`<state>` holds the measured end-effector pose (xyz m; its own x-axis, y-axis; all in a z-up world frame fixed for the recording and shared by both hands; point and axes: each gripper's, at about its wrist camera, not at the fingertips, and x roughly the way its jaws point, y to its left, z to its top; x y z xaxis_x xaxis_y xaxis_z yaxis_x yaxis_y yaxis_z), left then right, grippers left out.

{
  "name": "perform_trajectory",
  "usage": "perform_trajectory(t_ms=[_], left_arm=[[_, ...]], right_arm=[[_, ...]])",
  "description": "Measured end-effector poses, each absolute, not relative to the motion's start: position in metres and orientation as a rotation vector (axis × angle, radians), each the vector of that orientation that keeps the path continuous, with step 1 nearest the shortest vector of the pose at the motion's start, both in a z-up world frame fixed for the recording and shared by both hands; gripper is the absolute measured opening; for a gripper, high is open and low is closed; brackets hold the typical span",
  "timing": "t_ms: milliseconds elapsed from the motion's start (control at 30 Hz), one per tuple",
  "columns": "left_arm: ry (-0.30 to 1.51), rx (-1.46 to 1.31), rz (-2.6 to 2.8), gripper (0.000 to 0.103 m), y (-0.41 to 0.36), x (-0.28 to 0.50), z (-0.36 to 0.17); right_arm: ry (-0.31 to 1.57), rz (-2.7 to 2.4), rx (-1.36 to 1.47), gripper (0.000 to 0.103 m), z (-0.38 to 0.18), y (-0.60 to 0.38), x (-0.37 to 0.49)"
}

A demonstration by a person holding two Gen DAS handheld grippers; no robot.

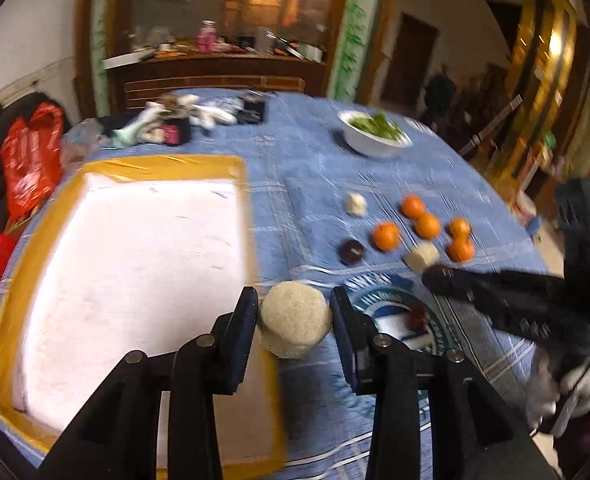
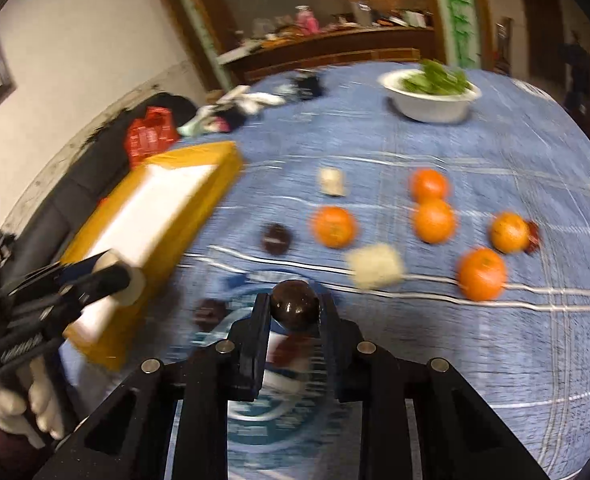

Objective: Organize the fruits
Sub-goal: 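Carry the bun into the yellow-rimmed tray and open the left tool while the right tool drops the plum there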

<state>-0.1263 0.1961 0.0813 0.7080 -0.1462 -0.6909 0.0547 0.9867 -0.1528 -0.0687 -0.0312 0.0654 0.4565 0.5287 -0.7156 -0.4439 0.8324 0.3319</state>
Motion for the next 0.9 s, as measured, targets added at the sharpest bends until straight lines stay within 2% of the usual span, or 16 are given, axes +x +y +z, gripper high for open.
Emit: perform_trajectory(t_ms=[367,633,733,767,900], left_arm=[[0.779,-0.314,0.139,0.036,0.305,-0.147,0.071],[0.797,-0.409,0.155,0.037,0.335,-0.16,0.057],[0.782,-0.429,0.151,0.048,0.339,-0.163,0.062],[0.774,-0.431,0.155,0.055,0.339,-0.165,0.064],[0.751,-0.436,0.163,0.057,0.338,-0.17,0.073]], right_arm=[[0.965,0.929,0.086,0.027,0.092,0.104,-0.099],[1.032,0.964,-0.056,0.027,0.064,0.166,-0.123],[1.032,0.95,-0.076,0.03,0.058,0.172,-0.127],[1.027,0.944,-0.077,0.03,0.058,0.173,-0.126],[1.008,0.951,-0.05,0.031,0.066,0.167,-0.126]])
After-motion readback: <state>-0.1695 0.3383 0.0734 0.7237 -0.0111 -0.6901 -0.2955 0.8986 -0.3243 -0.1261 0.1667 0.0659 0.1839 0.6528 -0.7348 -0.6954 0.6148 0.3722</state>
